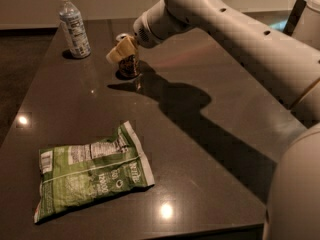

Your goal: Knock orange can over

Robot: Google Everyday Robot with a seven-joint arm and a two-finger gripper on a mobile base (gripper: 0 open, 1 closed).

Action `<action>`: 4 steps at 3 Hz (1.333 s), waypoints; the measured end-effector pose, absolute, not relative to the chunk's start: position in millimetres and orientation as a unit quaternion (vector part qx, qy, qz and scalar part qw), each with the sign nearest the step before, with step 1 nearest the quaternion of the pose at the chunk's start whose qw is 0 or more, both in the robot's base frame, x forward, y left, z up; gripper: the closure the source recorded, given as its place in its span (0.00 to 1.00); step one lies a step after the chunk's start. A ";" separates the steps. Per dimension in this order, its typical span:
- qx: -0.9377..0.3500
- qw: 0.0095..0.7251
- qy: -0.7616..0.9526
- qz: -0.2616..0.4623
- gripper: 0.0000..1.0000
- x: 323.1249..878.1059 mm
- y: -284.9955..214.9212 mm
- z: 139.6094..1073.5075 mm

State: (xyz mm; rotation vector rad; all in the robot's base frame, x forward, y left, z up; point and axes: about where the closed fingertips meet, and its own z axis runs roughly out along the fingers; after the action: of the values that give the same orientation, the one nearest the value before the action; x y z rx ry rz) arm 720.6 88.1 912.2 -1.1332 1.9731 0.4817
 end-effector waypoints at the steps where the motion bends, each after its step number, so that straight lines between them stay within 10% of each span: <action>1: -0.455 0.390 0.778 0.185 0.40 719.4 89.1 914.0; 4: -0.525 0.349 0.768 0.108 1.00 698.7 81.1 955.5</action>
Offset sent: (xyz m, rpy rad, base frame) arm -0.0094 -0.0070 0.0145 -0.0845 -0.0151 0.0400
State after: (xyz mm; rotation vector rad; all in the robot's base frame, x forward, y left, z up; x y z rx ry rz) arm 698.7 81.1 955.5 -1.3612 1.9910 0.2795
